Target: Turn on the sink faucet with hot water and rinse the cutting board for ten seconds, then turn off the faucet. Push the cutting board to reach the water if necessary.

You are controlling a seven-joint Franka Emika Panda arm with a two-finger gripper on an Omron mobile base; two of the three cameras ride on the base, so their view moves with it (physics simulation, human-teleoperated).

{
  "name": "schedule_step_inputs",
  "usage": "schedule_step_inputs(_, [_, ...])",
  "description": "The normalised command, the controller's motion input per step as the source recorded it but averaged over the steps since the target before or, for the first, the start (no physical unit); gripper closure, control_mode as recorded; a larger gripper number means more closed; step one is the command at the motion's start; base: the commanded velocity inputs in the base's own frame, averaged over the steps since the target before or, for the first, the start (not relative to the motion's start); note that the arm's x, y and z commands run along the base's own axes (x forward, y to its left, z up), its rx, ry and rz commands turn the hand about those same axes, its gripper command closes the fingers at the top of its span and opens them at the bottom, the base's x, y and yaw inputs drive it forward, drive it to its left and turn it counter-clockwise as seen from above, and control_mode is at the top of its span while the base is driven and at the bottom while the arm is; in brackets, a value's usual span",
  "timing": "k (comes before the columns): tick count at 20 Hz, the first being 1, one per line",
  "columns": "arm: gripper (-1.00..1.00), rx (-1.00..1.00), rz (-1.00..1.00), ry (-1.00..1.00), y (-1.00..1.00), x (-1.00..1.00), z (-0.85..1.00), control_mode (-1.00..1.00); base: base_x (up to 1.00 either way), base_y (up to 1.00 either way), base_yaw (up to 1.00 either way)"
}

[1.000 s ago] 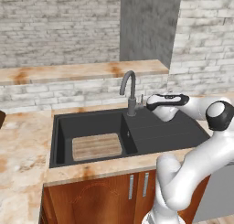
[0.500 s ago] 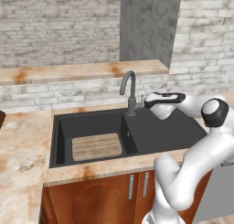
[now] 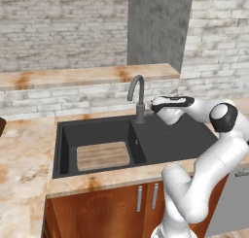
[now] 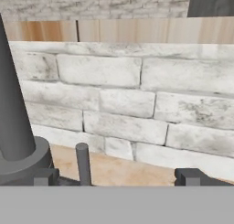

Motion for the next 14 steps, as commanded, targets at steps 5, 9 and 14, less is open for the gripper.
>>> schedule_step_inputs(5, [-1.0, 0.0, 0.0, 0.0, 0.02, 0.12, -0.03, -1.0, 0.0, 0.0, 0.0])
schedule_step_inputs(9, [-1.0, 0.0, 0.0, 0.0, 0.0, 0.08, -0.03, -1.0, 0.0, 0.0, 0.0])
schedule_step_inputs(14, [-1.0, 0.0, 0.0, 0.0, 0.04, 0.12, -0.04, -1.0, 0.0, 0.0, 0.0])
